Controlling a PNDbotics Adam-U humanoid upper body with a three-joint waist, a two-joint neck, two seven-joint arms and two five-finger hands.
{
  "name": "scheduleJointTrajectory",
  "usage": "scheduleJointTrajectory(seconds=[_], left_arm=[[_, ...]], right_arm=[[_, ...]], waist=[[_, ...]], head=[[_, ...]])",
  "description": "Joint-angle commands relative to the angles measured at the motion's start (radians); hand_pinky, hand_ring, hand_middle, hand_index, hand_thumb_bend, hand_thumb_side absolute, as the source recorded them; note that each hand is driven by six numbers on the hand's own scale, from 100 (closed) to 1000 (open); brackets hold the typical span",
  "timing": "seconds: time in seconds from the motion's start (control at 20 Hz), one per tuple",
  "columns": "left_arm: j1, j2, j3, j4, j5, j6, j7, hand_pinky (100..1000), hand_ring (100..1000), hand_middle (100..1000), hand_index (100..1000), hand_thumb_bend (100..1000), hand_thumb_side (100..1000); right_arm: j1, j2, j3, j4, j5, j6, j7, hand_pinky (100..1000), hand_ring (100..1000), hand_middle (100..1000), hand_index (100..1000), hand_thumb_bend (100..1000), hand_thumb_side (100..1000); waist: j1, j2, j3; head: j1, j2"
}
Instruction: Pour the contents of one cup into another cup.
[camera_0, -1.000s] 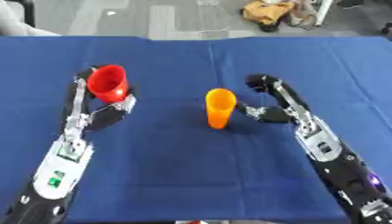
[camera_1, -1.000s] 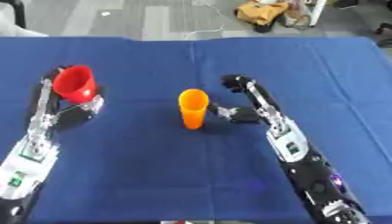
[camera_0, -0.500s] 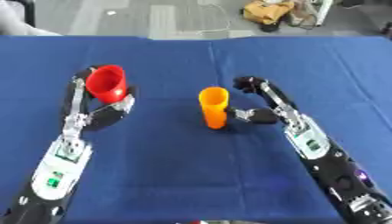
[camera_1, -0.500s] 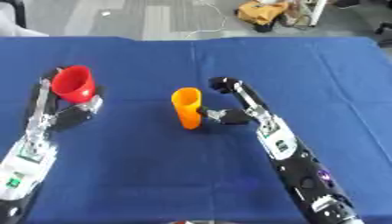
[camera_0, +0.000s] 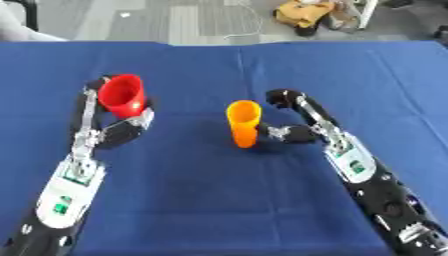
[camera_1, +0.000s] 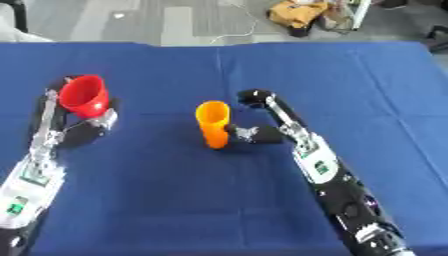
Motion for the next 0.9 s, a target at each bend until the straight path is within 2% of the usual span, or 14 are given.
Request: scheduleJointTrajectory(seconds=[0.05, 0.5, 0.9], left_arm=[[-0.018, 0.001, 0.001, -0.025, 0.008, -0.001, -0.003, 267, 488, 475, 689, 164, 100], [-0.017, 0.003, 0.000, -0.027, 0.009, 0.002, -0.006, 267, 492, 475, 689, 163, 100], [-0.019, 0.001, -0.004, -0.036, 0.010, 0.004, -0.015, 266, 495, 476, 690, 162, 100]], right_arm=[[-0.009, -0.007, 0.004, -0.010, 0.007, -0.002, 0.006, 815, 810, 725, 843, 599, 432], [0.011, -0.001, 0.021, -0.004, 0.012, -0.007, 0.027, 815, 810, 723, 845, 603, 439], [-0.008, 0.025, 0.032, 0.027, 0.031, -0.017, 0.046, 814, 808, 721, 845, 602, 439]], waist=[[0.000, -0.015, -0.002], [-0.001, -0.018, -0.009], [0.009, -0.020, -0.002]], head=[[-0.001, -0.007], [0.003, -0.006], [-0.001, -0.004]])
